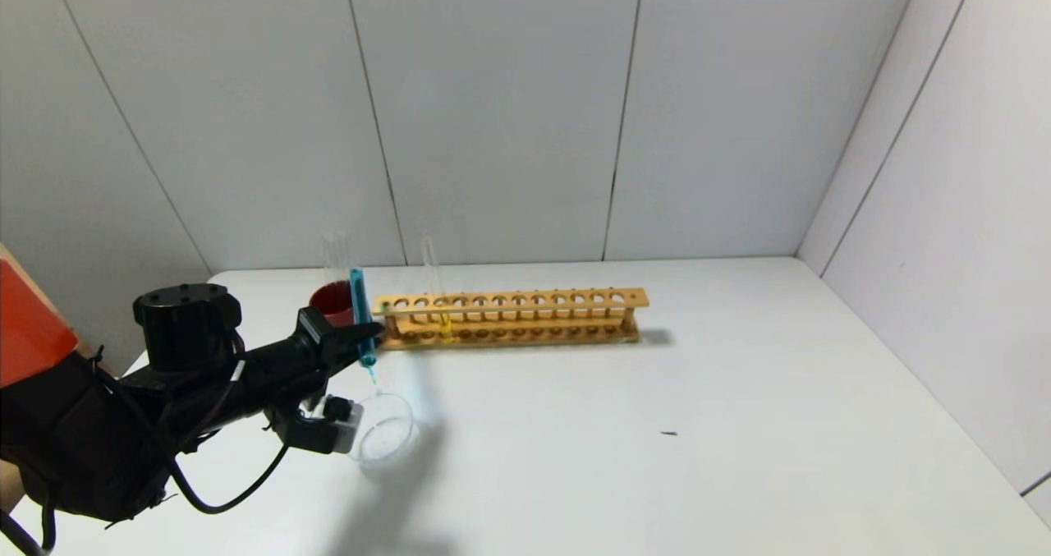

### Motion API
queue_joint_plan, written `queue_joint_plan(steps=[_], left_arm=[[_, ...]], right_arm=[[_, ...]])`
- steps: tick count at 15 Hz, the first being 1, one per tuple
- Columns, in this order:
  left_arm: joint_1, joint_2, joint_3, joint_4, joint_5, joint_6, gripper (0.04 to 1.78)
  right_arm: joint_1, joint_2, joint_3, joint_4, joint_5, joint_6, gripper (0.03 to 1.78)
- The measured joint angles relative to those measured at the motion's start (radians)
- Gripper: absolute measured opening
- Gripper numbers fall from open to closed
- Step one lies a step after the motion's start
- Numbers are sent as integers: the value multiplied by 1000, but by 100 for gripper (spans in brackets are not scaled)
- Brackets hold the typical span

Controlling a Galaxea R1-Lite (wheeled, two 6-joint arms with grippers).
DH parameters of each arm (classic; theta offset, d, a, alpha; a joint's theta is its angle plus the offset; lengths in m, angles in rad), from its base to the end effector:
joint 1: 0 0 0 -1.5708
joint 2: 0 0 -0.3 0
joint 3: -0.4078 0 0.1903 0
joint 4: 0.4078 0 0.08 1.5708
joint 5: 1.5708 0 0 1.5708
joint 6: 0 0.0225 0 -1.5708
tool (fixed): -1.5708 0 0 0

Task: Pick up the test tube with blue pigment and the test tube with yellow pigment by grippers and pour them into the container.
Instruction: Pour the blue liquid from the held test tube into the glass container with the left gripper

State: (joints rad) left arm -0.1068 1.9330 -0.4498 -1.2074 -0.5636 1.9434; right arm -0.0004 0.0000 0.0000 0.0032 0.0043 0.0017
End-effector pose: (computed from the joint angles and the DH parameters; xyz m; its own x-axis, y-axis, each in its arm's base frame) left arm 0.2891 -0.0431 0.0861 0.7518 -0.6179 -0.2302 0.0333 -0.3131 0.9491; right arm -0.0228 0.0001 0.0751 1.0000 0.0039 -0.0032 -0.0039 1.0000 0.0017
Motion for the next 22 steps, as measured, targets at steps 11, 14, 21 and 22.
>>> queue_joint_plan(steps=[11,14,21,22], left_arm=[[3,-22,13,-6,-6,11,33],[12,-28,16,-18,-7,29,33],[20,-36,19,-17,-13,42,33],[20,-39,21,-17,-13,43,33]], right_arm=[[0,0,0,0,0,0,175],[0,0,0,0,0,0,175],[0,0,0,0,0,0,175],[0,0,0,0,0,0,175]])
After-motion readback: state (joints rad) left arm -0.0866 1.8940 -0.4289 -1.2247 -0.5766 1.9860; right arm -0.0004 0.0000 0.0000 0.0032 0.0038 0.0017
